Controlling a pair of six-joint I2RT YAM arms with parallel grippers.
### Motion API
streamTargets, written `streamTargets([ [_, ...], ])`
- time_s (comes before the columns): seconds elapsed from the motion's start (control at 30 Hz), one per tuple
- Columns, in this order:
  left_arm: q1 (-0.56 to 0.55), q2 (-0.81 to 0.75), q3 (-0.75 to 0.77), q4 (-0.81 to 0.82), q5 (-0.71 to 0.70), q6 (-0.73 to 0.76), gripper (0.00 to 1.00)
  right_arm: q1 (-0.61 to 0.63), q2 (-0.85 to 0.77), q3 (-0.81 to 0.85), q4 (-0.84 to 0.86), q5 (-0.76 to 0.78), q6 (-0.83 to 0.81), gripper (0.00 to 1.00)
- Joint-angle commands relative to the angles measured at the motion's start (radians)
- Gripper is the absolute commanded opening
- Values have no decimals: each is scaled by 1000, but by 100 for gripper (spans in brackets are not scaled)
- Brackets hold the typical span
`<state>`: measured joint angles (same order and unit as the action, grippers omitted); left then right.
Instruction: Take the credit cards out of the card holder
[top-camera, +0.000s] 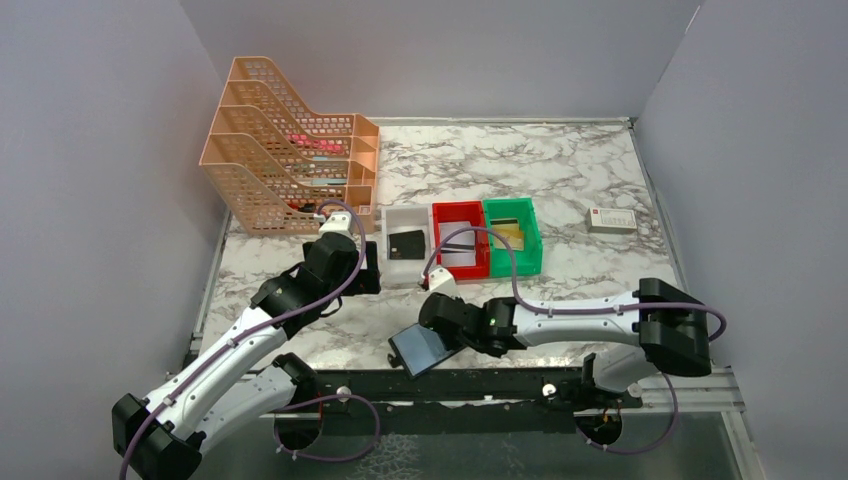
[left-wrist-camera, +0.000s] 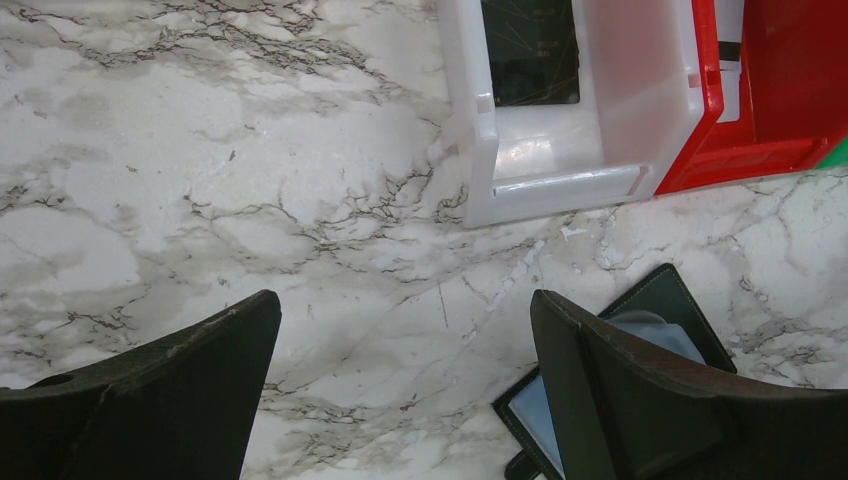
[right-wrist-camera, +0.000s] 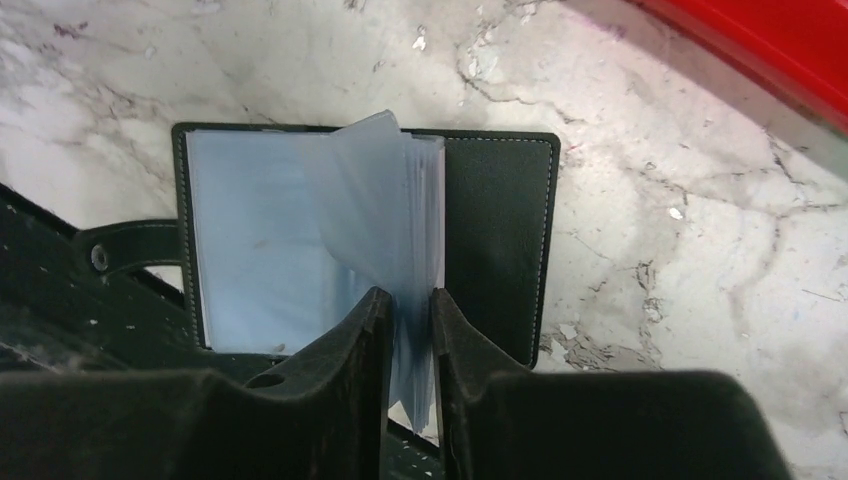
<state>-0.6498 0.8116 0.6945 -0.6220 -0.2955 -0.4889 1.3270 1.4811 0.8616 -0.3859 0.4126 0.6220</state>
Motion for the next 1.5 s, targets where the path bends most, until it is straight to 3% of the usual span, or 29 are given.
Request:
streamTargets([
  [0.0,3,-15,-7,27,24,9,99,5,24,16,35,-118,-55,27],
  [0.17,4,-15,-7,26,27,9,99,5,0,23,48,-166,-74,34],
  [0.33,4,-14,-9,26,27,10,99,5,-51,-1,134,-306,-134,43],
  [0.53,4,-11,-9,26,27,9,99,6,-47,-15,210,-422,-148,47],
  [0.87,4,-6,-9,26,26,9,99,34,153,69,252,-581,-186,49],
  [1.03,4,-6,-9,27,26,9,99,71,210,129,199,-523,-192,49],
  [1.33,4,-11,-6,27,30,8,99,69,32,31,165,-201,-71,55],
  [1.47,4,-38,-15,30,62,-42,99,42,-7,-34,199,-194,-24,56],
])
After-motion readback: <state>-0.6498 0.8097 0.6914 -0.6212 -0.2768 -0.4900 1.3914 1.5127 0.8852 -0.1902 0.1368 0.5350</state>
